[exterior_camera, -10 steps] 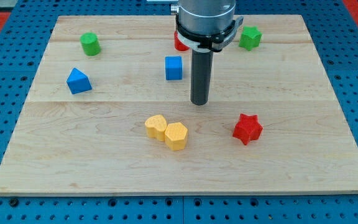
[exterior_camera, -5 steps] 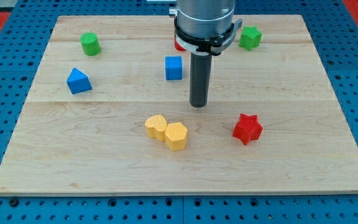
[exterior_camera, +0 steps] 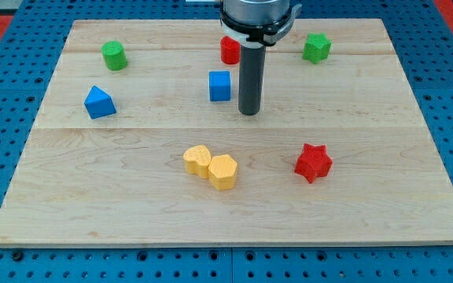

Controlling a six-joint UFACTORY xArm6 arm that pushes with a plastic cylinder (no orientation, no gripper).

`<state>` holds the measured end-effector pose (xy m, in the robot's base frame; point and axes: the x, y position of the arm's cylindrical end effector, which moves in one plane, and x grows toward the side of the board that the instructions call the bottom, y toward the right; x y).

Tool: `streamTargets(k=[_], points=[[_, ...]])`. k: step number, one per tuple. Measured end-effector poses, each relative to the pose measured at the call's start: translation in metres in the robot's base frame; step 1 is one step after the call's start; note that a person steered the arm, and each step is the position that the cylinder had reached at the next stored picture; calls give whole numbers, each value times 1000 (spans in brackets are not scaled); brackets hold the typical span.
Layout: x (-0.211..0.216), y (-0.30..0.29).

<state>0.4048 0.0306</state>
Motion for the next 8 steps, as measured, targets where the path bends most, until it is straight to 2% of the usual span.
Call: streamTargets(k=[1, 2, 3, 5, 7, 8], points=[[-2, 0], [25, 0], [76, 20], [80, 108], [80, 98], [80, 70]])
